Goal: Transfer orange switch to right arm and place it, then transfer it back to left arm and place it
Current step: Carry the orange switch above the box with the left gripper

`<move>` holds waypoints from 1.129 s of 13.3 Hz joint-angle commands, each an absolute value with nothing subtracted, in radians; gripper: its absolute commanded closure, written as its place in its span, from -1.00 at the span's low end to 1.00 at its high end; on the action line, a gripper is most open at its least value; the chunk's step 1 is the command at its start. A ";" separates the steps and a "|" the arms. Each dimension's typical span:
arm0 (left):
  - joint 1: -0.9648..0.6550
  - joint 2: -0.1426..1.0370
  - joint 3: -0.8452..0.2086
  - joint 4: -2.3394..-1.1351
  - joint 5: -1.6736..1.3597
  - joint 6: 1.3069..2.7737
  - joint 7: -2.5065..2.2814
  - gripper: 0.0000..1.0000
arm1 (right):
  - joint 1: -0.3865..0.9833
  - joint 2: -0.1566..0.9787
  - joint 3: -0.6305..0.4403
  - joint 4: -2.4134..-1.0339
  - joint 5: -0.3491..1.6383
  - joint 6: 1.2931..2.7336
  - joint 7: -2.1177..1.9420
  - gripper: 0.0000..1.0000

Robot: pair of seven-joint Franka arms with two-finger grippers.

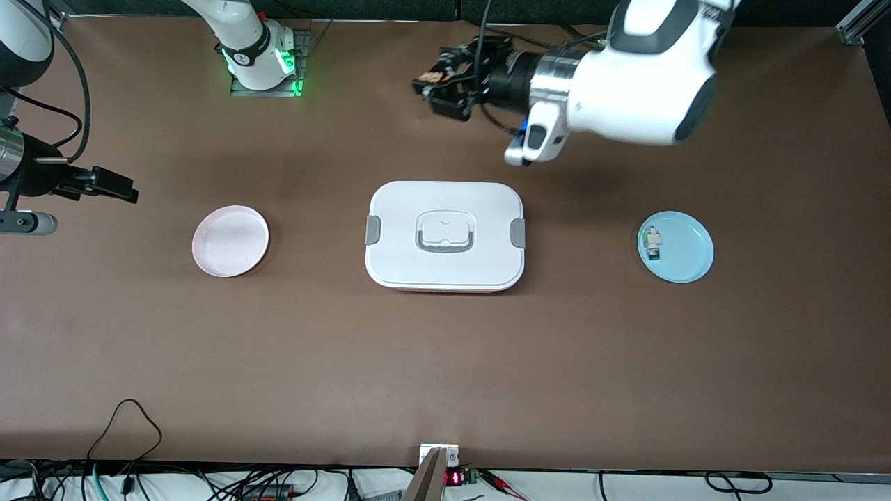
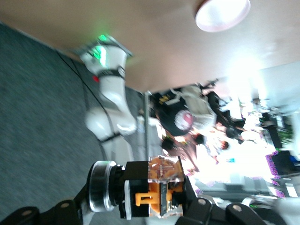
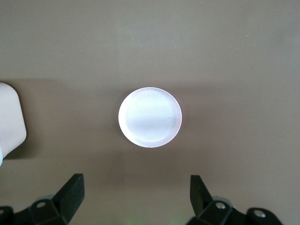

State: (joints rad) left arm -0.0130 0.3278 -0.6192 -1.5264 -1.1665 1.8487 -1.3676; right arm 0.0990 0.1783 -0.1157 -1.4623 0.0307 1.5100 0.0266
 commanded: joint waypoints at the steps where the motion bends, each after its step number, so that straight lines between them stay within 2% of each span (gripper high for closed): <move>1: -0.020 0.423 -0.620 -1.454 -1.287 1.925 -1.414 1.00 | 0.092 0.172 -0.115 -1.459 0.070 1.500 -0.027 -1.00; 7: -0.034 0.437 -0.618 -1.450 -1.313 1.947 -1.417 1.00 | 0.058 0.176 -0.120 -1.466 0.375 1.499 -0.130 -1.00; 12: -0.037 0.442 -0.615 -1.450 -1.315 1.948 -1.439 1.00 | 0.061 0.227 -0.117 -1.474 0.655 1.488 -0.141 -1.00; 15: -0.034 0.440 -0.614 -1.450 -1.324 1.947 -1.439 1.00 | 0.072 0.222 -0.110 -1.558 0.814 1.503 -0.164 -1.00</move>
